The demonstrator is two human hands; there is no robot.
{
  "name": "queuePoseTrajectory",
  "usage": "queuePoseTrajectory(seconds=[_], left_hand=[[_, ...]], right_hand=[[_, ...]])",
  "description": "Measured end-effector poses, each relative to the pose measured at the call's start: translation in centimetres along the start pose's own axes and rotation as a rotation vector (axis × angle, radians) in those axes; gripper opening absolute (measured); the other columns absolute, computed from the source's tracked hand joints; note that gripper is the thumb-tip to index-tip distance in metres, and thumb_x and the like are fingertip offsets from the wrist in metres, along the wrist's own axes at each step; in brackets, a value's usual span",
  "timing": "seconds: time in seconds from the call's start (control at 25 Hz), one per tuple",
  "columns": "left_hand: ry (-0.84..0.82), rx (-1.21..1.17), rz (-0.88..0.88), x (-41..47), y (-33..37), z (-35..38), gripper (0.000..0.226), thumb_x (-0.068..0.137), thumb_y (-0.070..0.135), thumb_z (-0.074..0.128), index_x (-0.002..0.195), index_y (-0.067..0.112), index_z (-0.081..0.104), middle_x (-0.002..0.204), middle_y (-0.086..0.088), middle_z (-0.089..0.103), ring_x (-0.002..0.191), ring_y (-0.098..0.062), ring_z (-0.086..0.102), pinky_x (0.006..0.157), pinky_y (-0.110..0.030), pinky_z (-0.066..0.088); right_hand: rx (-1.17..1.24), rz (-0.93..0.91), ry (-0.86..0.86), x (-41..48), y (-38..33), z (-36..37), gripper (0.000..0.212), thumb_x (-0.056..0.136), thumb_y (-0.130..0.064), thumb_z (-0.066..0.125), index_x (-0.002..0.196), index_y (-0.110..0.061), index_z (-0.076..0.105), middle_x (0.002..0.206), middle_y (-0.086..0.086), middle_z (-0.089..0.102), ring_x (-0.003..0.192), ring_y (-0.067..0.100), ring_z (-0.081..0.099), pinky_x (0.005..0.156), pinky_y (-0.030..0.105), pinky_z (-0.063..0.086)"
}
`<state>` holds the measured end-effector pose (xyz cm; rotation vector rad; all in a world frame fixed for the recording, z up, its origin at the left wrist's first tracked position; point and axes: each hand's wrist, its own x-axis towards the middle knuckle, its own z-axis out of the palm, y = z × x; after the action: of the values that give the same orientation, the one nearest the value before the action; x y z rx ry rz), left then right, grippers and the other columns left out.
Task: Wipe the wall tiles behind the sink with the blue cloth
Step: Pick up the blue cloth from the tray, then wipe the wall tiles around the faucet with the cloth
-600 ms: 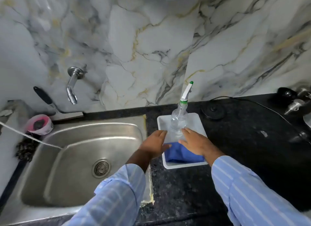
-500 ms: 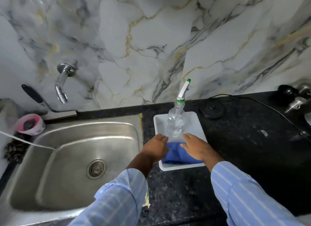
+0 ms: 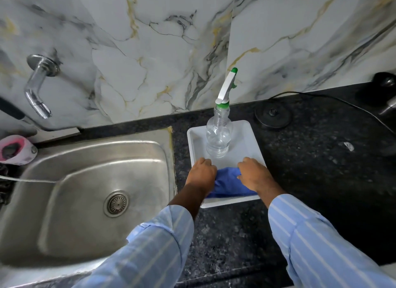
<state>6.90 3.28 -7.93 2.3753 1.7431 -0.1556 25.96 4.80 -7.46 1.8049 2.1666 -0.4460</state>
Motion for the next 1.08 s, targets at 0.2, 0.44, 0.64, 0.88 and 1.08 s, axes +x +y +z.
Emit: queuePoseTrajectory(seconds=[0.2,0.44,0.64,0.88,1.08], left_hand=[[-0.103,-0.43,-0.047,-1.0,-1.6,-5.6,0.02,0.079,0.008,0.06,0.098,0.009,0.064,0.1,-0.014,0.066,0.091,-0.033,0.064,0.077,-0.037,0.055],[0.15,-0.543,0.009,-4.1,-6.7,-15.6,0.019,0.076,0.008,0.064,0.095,0.011,0.067,0.09,-0.009,0.071,0.084,-0.027,0.064,0.069,-0.032,0.05],[0.306,-0.482,0.026,-7.0,-12.2,-23.5,0.023,0.075,0.006,0.06,0.096,0.014,0.067,0.088,-0.005,0.071,0.081,-0.023,0.062,0.067,-0.029,0.049],[0.641,-0.674,-0.17,-11.6,-22.5,-30.1,0.036,0.071,0.003,0.063,0.103,0.018,0.067,0.093,0.003,0.071,0.083,-0.014,0.064,0.073,-0.023,0.05],[0.86,-0.93,-0.349,-14.3,-32.4,-31.4,0.03,0.077,0.011,0.078,0.099,0.025,0.063,0.09,0.011,0.067,0.076,-0.005,0.065,0.061,-0.008,0.05]], right_hand=[[0.001,0.015,-0.049,-1.3,-1.2,-5.6,0.026,0.105,-0.024,0.059,0.127,-0.012,0.064,0.131,0.01,0.064,0.117,0.035,0.068,0.081,0.033,0.047],[0.078,-0.051,0.1,-4.9,-5.6,-16.3,0.013,0.094,-0.031,0.061,0.103,-0.021,0.061,0.11,0.006,0.069,0.096,0.032,0.067,0.072,0.03,0.047],[0.112,-0.119,0.248,-6.2,-11.3,-24.1,0.024,0.091,-0.026,0.062,0.078,-0.026,0.041,0.081,-0.005,0.052,0.08,0.027,0.055,0.056,0.029,0.035],[0.306,-0.35,0.422,-4.7,-20.0,-31.5,0.004,0.095,-0.008,0.07,0.096,-0.005,0.073,0.085,0.014,0.067,0.08,0.028,0.062,0.068,0.035,0.046],[0.587,-0.446,0.524,-0.6,-28.9,-33.9,0.013,0.09,-0.006,0.08,0.102,-0.008,0.08,0.09,0.005,0.075,0.079,0.014,0.061,0.067,0.018,0.045]])
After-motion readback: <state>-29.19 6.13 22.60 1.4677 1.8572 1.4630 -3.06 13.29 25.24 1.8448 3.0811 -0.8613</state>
